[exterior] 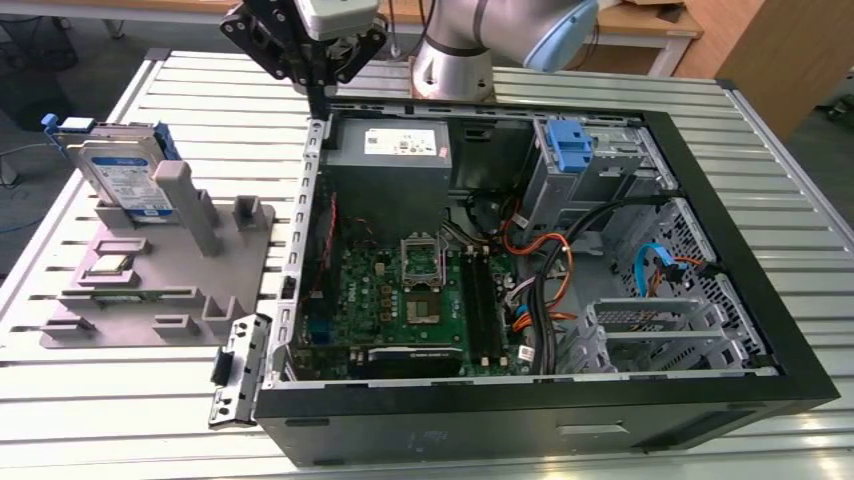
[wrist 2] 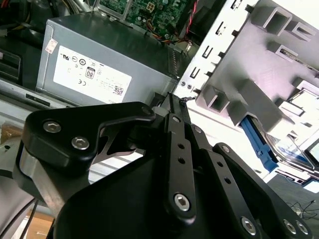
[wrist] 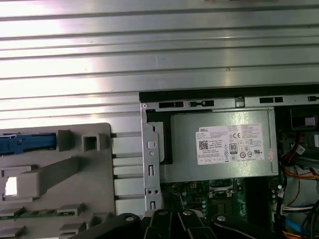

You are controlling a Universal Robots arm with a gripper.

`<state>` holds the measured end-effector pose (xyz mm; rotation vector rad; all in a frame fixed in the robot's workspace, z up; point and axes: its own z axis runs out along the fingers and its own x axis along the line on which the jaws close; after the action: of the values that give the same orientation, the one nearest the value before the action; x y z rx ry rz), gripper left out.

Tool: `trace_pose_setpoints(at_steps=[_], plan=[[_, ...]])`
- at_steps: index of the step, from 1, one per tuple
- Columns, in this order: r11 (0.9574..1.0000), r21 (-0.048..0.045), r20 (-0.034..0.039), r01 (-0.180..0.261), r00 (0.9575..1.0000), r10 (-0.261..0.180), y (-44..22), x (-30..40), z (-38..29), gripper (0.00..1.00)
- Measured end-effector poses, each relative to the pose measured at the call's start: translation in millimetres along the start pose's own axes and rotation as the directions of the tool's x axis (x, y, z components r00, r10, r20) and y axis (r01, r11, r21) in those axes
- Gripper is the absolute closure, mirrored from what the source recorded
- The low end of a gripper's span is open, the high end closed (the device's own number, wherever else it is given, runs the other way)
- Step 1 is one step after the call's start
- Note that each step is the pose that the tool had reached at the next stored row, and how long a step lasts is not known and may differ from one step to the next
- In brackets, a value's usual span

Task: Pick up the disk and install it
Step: 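Reach for the disk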

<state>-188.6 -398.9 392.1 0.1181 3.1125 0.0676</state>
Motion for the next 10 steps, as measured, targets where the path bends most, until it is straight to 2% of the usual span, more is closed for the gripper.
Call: trace_pose_setpoints(at_steps=[10], plan=[[1.0000,-0.0001,0.0001,0.000,1.0000,0.000,-0.9,11.6,-0.2,0.90]])
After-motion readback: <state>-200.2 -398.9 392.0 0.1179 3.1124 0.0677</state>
